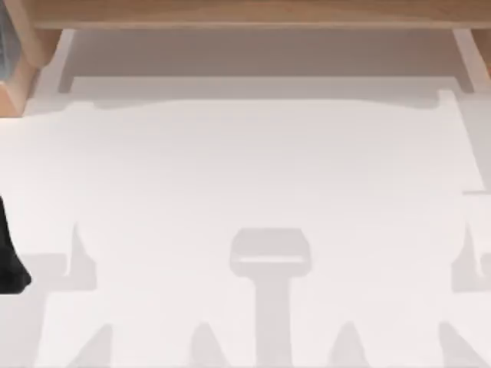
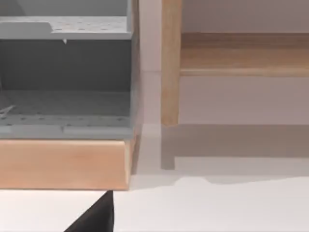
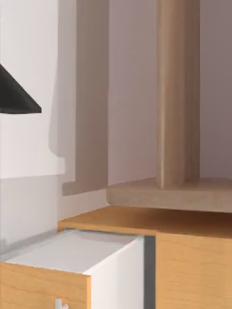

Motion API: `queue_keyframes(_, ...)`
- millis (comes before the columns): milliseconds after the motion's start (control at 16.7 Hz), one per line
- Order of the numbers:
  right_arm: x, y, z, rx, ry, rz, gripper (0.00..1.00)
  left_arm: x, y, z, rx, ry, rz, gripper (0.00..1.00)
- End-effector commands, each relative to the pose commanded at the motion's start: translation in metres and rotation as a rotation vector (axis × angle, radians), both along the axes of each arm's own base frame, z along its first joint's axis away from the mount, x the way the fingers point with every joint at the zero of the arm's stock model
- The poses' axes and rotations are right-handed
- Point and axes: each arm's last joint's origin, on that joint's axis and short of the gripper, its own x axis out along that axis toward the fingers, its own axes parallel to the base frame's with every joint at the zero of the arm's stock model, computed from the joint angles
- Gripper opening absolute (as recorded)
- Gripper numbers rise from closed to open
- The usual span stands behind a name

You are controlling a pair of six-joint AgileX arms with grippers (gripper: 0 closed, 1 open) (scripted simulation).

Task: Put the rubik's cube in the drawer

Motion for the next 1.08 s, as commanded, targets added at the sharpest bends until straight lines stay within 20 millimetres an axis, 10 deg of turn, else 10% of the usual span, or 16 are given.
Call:
queue_keyframes(300, 0.001, 0.002, 0.016, 0.005, -0.002, -0.001, 1.00, 0.000, 0.000, 0.000, 0.000, 0.000, 0.000, 1.00)
queue_keyframes(600, 0.018, 0.011, 0.091, 0.009, 0.001, -0.011, 1.00, 0.000, 0.000, 0.000, 0.000, 0.000, 0.000, 1.00)
queue_keyframes(1080, 0.136, 0.077, 0.217, -0.002, 0.013, -0.018, 1.00, 0.000, 0.000, 0.000, 0.000, 0.000, 0.000, 1.00)
